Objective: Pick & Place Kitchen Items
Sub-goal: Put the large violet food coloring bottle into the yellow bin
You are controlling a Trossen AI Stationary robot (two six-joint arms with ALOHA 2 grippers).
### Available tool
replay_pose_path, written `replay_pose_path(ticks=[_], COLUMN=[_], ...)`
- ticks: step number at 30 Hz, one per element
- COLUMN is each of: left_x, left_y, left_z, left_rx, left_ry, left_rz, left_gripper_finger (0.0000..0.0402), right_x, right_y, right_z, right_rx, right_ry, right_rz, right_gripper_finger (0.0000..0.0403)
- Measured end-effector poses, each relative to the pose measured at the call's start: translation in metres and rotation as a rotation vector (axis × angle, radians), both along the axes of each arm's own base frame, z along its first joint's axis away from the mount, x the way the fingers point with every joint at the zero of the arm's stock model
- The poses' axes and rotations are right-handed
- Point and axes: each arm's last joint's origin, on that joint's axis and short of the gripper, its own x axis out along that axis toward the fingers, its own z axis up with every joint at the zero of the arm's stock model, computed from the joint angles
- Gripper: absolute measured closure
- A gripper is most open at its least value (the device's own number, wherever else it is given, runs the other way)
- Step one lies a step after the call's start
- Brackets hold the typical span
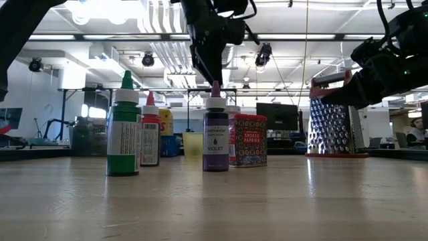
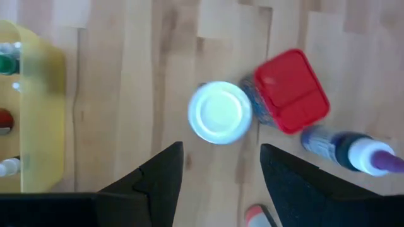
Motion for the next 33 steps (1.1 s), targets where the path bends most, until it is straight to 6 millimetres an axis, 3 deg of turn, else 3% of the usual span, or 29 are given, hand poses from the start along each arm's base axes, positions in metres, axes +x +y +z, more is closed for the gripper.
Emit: replay_pose_path(ticks=[11,19,29,33], left_x=[-0.005,-0.01,-0.018,-0.017], left_y=[-0.016,-0.041,-0.085,-0.093], left_z=[-0.002,0.003,-0.014,-0.008], left_rx=[-0.009,-0.004,-0.024,0.025], left_ry=[0.064,0.05,0.061,0.02], left_rz=[-0.034,-0.149,-0.204,-0.213], left_gripper_finger=[0.0186,0.0186,0.0186,0.0186], right_x=[0.0,0.0,0.0,0.0], right_y=[0.0,0.0,0.0,0.0], right_z=[0.0,0.0,0.0,0.0], right_rx=[0.0,0.0,0.0,0.0], right_ry=[0.0,0.0,0.0,0.0], right_rz=[0.0,0.0,0.0,0.0], right_gripper_finger=[0.0394,0.0394,0.0394,0.0394])
